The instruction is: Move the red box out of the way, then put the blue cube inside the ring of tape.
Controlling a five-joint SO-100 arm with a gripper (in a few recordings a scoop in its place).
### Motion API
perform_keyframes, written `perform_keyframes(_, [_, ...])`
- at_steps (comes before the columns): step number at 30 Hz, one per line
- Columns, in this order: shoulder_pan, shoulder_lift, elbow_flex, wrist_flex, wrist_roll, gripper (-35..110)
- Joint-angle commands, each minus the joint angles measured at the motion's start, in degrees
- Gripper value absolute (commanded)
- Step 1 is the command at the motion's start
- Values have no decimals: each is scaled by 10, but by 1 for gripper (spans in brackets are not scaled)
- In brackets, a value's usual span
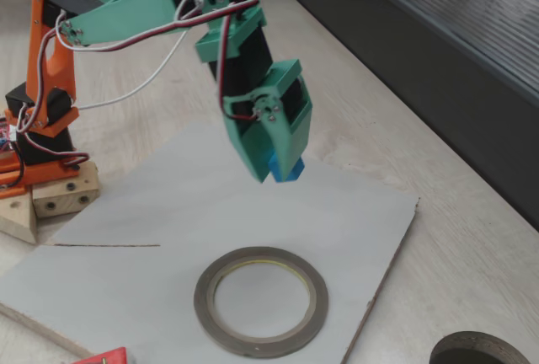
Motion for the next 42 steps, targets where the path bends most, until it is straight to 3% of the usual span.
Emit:
perform_keyframes(1, [50, 27, -9, -4, 3, 5])
perform_keyframes(8, [150, -39, -9, -29, 3, 5])
perform_keyframes(19, [155, -110, -7, -241, 4, 5])
perform_keyframes(26, [155, -110, -1, -232, 4, 4])
perform_keyframes(34, [154, -109, -7, -87, 8, 4])
perform_keyframes(42, [149, -109, -3, -77, 8, 5])
